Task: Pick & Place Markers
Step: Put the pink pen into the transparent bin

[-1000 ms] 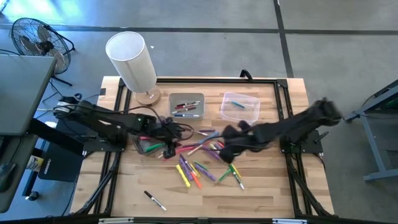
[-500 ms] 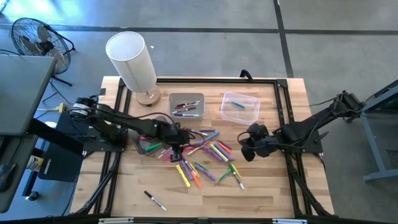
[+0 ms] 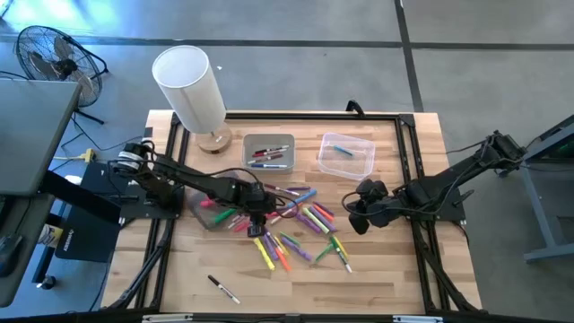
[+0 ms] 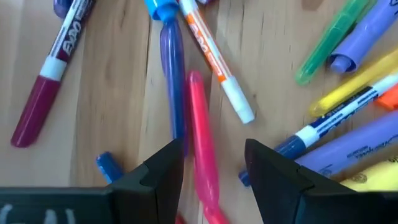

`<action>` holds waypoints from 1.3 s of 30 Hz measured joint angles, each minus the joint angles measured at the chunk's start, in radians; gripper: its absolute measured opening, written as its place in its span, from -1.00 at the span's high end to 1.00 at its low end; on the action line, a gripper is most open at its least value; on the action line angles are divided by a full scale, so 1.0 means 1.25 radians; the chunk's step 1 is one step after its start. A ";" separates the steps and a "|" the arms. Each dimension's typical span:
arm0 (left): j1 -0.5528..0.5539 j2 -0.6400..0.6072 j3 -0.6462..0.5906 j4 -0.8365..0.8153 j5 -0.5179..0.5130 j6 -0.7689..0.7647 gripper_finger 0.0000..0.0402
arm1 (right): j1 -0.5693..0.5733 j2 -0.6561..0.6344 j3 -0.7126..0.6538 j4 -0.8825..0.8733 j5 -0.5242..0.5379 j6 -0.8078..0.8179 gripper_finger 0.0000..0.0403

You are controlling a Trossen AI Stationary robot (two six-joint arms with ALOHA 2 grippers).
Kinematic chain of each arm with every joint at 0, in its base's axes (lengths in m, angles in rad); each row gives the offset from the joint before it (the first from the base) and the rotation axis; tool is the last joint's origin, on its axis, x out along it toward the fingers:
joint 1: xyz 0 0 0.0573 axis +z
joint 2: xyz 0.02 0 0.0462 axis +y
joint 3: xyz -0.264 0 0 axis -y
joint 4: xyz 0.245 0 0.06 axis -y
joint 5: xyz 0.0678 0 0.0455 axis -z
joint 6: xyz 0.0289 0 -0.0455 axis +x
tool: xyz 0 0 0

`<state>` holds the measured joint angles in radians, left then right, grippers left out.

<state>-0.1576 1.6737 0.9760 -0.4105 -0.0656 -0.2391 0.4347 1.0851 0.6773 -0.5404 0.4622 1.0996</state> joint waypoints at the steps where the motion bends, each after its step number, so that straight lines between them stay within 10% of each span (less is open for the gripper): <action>1: 0.000 0.006 0.000 0.013 -0.001 0.004 0.17 | 0.000 0.000 0.000 0.000 0.000 0.000 1.00; 39: 0.001 0.126 0.111 -0.072 -0.055 0.125 0.17 | 0.000 0.001 0.000 0.017 0.000 0.015 1.00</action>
<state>-0.1570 1.8314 1.1152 -0.5007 -0.1339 -0.0826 0.4343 1.0863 0.6769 -0.5192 0.4620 1.1183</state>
